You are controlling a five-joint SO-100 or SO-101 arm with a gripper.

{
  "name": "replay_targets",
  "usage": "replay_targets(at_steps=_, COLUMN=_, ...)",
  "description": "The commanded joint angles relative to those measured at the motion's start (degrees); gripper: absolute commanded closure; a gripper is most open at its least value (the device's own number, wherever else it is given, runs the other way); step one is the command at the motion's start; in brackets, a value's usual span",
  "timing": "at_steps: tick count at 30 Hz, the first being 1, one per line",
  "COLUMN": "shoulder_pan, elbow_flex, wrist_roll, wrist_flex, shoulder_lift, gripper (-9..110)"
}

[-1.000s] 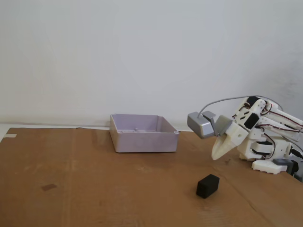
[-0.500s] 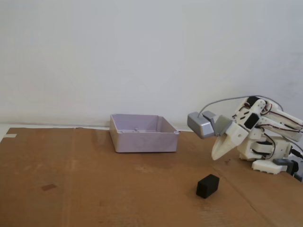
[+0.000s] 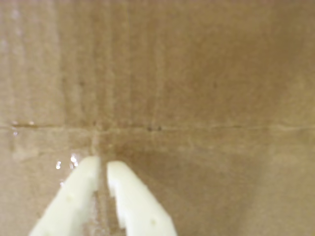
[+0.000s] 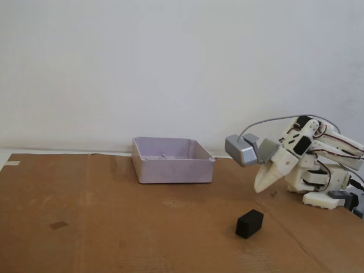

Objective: Grasp a block and put it in the box.

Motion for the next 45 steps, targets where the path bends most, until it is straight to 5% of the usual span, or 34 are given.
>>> replay_targets(at_steps=1, shoulder_pan=0.9, elbow_flex=2.5, wrist_roll=0.4, wrist_flex=10.1, shoulder_lift=1.4, gripper=101)
replay_targets(at_steps=28, shoulder_pan=0.7, elbow_flex=-12.8, wrist_roll=0.4, wrist_flex=9.7, shoulder_lift=-12.3, gripper=101)
replay_targets(at_steps=45, shoulder_pan=0.2, elbow_flex=-21.7, wrist_roll=0.4, wrist_flex=-12.3, shoulder_lift=-26.2, gripper=101)
